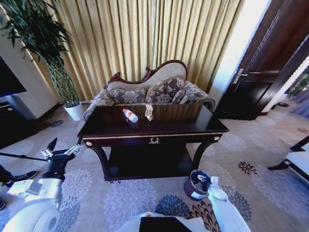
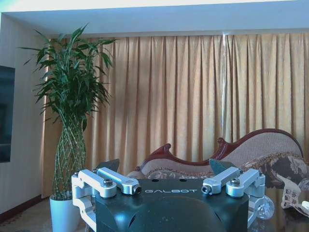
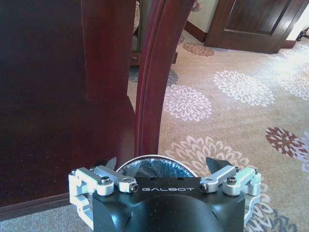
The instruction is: Move to the front of the table and place the trash on the table into the trash bin.
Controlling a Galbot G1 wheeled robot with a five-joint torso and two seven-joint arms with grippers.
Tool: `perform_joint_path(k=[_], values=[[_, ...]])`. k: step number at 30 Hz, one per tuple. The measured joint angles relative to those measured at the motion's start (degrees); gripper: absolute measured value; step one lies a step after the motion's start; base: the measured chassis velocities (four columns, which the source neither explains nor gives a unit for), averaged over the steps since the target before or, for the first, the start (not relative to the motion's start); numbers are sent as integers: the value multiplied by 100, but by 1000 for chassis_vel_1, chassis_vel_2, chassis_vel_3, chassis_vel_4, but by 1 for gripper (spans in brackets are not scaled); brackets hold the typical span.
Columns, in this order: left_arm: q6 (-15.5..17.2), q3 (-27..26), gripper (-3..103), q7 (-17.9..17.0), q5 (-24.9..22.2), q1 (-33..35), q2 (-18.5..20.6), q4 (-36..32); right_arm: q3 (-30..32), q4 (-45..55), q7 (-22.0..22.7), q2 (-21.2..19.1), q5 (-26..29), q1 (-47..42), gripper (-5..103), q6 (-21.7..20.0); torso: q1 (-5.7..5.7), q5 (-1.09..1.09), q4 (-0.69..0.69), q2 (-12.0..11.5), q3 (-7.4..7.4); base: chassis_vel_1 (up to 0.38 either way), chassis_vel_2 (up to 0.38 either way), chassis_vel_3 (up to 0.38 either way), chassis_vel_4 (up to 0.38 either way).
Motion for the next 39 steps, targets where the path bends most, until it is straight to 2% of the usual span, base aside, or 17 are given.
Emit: perform_joint_path(k=[9, 14, 16, 24, 32, 39], values=[[0, 16, 100, 1, -4, -2, 2, 0, 2, 224, -2, -41, 297, -129, 100, -56, 0, 1, 0, 0, 0, 0, 0, 0, 0], [0, 33, 100, 2, -4, 2, -3, 0, 10, 1143, -39, -166, 795, -404, 100, -416, 0, 0, 0, 0, 0, 0, 0, 0, 0], [0, 36, 100, 3, -4, 16, -2, 0, 63, 1795, -109, -238, 980, -559, 100, -539, 0, 0, 0, 0, 0, 0, 0, 0, 0], [0, 10, 100, 2, -4, 50, -3, 0, 253, 3738, -130, -241, 1464, -1043, 100, -533, 0, -1, 1, 0, 0, 0, 0, 0, 0], [12, 47, 100, -13, 0, 21, 18, 0, 293, 5887, -130, -253, 1541, -1883, 100, -522, 0, 0, -1, 0, 0, 0, 0, 0, 0], [58, 42, 100, -53, -17, 2, 67, 0, 291, 6783, -129, -144, 1432, -2349, 100, -520, 0, -1, -1, 0, 0, 0, 0, 0, 0]])
